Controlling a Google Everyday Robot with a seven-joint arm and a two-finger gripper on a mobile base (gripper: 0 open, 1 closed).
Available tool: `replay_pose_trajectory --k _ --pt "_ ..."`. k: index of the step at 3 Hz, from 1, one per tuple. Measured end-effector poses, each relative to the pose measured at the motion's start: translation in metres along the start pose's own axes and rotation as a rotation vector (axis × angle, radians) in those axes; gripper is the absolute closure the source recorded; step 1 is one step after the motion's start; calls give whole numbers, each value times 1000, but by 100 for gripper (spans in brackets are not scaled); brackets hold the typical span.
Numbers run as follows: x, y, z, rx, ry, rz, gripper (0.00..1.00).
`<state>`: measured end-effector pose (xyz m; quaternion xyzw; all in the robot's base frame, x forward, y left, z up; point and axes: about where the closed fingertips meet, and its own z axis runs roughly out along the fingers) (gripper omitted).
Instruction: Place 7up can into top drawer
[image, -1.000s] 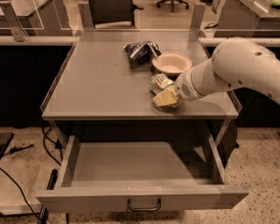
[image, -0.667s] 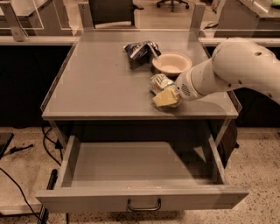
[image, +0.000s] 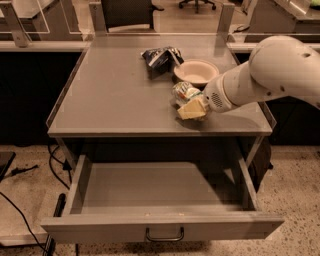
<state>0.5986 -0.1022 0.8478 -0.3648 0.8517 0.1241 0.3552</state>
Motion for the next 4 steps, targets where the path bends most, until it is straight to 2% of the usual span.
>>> replay_pose_trajectory --k 1,2,3,4 --pt "-3 3 -20 -31 -17 -34 100" --pt "-1 7 -40 -132 -55 -84 100" --pt "0 13 -45 -160 -56 -154 100" --pt "-2 19 -46 -184 -70 -178 100"
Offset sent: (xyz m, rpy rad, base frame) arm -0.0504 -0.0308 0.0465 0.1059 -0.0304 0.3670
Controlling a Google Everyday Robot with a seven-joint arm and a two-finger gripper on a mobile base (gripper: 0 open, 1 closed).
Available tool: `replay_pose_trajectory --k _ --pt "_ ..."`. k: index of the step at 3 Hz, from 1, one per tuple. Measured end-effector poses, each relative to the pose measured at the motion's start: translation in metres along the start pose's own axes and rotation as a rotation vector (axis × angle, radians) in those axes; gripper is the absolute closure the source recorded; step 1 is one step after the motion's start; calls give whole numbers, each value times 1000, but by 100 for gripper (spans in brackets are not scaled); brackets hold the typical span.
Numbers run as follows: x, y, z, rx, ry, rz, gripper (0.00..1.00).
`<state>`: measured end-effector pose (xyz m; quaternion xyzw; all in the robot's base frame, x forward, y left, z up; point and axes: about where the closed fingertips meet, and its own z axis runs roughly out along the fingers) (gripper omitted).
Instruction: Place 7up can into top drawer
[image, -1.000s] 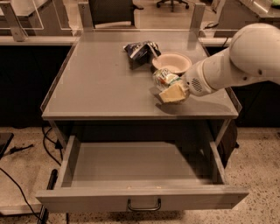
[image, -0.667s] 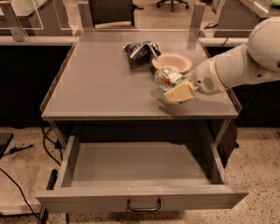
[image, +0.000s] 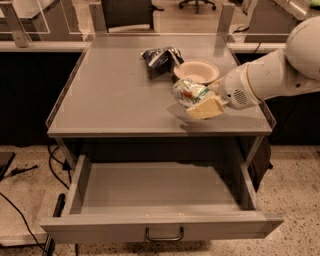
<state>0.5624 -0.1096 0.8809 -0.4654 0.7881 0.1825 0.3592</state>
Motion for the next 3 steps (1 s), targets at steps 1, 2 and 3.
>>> replay_pose_trajectory --k 1,2,3 --pt "4 13 -15 -74 -33 -78 100" --pt "11 31 -40 -164 -71 -179 100" --pt "22 49 -74 -251 -94 -264 100"
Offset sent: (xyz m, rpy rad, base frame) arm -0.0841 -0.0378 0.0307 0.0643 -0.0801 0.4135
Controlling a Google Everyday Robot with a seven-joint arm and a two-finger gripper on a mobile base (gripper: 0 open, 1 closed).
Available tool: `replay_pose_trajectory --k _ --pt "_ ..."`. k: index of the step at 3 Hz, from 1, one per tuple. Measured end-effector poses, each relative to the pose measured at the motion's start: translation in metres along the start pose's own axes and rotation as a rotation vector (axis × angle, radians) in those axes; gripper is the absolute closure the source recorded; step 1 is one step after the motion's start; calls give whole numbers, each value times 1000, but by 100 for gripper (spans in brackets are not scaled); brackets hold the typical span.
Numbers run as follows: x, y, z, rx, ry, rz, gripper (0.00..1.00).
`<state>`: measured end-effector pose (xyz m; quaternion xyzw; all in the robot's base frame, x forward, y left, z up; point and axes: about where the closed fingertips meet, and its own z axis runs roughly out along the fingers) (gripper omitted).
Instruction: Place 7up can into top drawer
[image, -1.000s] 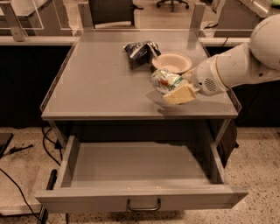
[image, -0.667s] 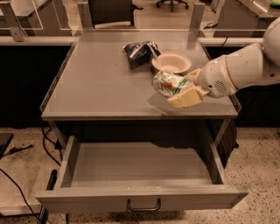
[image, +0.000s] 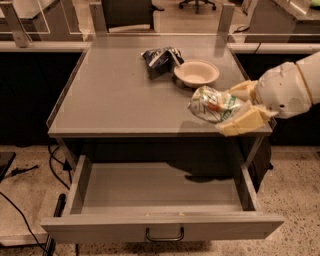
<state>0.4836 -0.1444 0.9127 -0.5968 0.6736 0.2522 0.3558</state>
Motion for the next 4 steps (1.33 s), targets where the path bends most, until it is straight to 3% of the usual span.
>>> replay_pose_trajectory --k 1,2,4 --pt "17 41 -11 -104 23 -47 100" --pt "20 48 -12 -128 27 -54 100" --pt "60 68 32 -175 78 -105 100"
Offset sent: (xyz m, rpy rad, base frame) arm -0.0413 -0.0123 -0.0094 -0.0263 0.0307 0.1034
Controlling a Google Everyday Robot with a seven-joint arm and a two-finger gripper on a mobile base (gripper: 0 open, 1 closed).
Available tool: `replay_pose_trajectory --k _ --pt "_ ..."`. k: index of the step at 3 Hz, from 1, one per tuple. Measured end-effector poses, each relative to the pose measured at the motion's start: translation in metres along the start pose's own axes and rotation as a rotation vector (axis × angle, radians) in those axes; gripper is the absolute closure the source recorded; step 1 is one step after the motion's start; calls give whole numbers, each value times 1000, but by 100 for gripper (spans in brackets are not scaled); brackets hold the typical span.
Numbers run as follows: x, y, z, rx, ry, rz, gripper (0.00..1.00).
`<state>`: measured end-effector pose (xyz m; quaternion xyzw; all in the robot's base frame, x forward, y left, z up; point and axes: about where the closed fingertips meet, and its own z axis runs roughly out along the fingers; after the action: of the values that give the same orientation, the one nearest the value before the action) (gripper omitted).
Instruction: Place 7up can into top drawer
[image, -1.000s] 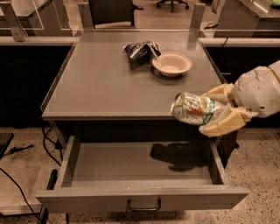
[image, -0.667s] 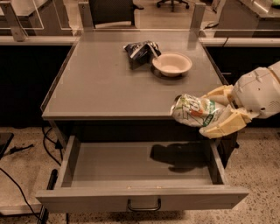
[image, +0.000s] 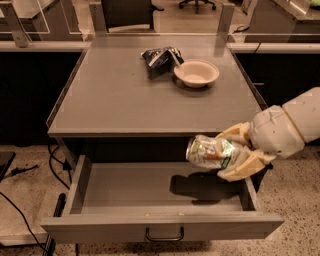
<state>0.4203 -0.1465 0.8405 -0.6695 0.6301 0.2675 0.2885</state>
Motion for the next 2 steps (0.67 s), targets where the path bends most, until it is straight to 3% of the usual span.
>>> replay_pose_trajectory --k 1,2 --pt "34 17 56 -19 41 -61 100" --pt "34 17 56 -19 41 -62 100"
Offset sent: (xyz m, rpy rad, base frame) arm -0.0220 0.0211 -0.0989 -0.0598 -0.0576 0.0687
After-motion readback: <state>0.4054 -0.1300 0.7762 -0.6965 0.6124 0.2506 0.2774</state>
